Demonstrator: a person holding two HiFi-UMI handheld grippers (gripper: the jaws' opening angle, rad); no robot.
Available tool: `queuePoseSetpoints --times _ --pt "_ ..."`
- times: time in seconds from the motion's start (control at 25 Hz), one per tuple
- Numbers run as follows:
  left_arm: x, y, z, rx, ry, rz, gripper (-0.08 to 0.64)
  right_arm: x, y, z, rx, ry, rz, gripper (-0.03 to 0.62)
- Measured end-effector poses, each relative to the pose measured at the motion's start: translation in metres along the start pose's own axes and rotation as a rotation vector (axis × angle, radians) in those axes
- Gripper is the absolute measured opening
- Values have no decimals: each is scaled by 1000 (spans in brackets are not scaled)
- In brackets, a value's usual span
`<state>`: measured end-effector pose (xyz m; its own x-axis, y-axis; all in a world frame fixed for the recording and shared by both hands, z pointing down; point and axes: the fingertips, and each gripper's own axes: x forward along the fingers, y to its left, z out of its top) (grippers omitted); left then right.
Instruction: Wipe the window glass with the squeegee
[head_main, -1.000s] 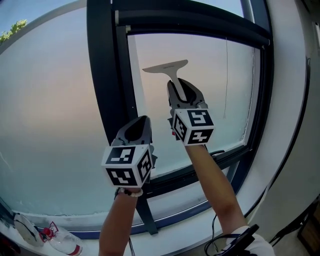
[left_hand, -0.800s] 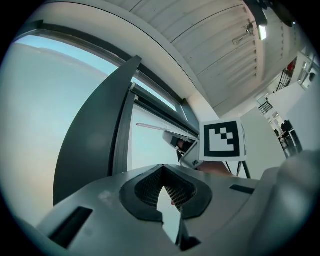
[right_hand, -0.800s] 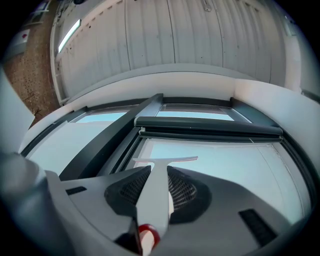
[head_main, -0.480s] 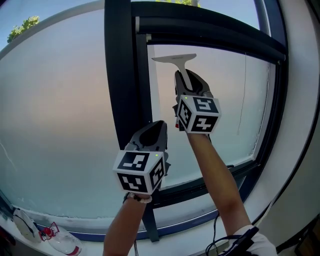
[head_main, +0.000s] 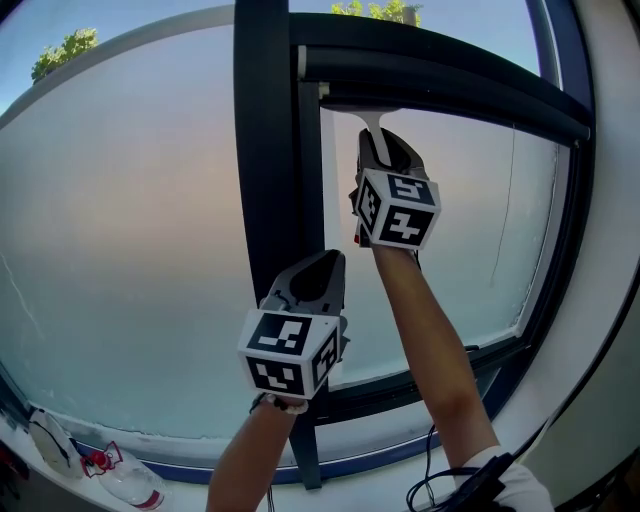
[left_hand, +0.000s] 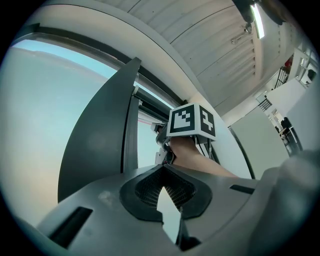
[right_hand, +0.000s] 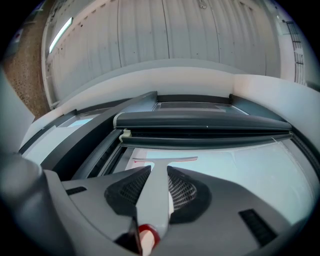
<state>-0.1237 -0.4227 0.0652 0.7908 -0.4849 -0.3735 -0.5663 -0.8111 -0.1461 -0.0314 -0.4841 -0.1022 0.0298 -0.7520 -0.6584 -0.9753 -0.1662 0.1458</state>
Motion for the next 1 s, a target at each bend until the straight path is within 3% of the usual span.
queuePoseSetpoints --times 0.44,1.0 --pt "-10 3 -11 2 -7 28 0 -18 6 -24 27 21 25 84" --pt "-38 -4 -75 -82 52 68 0 -83 17 -93 6 84 39 84"
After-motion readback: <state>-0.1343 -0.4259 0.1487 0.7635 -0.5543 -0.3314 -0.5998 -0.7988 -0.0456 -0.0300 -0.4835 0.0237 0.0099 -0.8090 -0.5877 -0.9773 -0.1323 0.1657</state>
